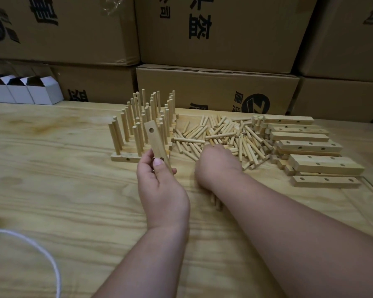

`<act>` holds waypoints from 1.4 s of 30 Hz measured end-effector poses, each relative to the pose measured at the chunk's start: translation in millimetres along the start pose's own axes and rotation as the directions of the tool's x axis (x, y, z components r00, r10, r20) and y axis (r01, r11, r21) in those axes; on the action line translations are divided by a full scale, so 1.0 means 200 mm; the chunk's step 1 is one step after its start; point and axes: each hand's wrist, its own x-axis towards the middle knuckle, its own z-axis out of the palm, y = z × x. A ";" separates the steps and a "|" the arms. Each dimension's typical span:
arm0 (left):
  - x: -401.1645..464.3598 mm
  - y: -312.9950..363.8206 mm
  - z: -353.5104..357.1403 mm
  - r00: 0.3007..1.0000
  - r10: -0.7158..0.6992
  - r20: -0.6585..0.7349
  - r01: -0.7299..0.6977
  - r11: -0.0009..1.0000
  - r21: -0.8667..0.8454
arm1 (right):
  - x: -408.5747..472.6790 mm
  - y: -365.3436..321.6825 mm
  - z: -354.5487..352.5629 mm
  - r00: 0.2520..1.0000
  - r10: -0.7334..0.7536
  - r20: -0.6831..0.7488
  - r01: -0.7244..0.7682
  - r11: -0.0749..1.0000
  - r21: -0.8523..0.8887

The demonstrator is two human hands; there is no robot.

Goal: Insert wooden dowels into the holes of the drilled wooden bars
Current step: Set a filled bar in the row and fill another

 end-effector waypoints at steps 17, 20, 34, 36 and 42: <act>-0.01 0.00 -0.01 0.999 -0.019 0.047 0.017 0.999 0.049 | -0.08 0.25 -0.17 1.000 0.006 0.006 -0.006 0.994 0.105; -0.01 0.00 -0.01 0.998 -0.011 0.063 0.008 0.999 0.052 | -0.12 0.35 -0.24 0.997 0.072 0.032 -0.078 0.970 0.230; -0.04 0.01 0.00 0.981 0.069 0.181 -0.080 0.995 0.057 | -0.40 0.79 -0.35 0.847 0.420 0.326 -0.431 0.901 -0.040; -0.04 0.00 0.01 0.977 0.026 0.212 -0.040 0.998 0.058 | -0.40 0.80 -0.35 0.852 0.396 0.342 -0.406 0.913 -0.047; -0.05 0.02 0.00 0.937 -0.011 0.350 -0.006 0.999 0.047 | -0.34 0.68 -0.23 0.958 0.188 0.217 -0.203 0.978 0.049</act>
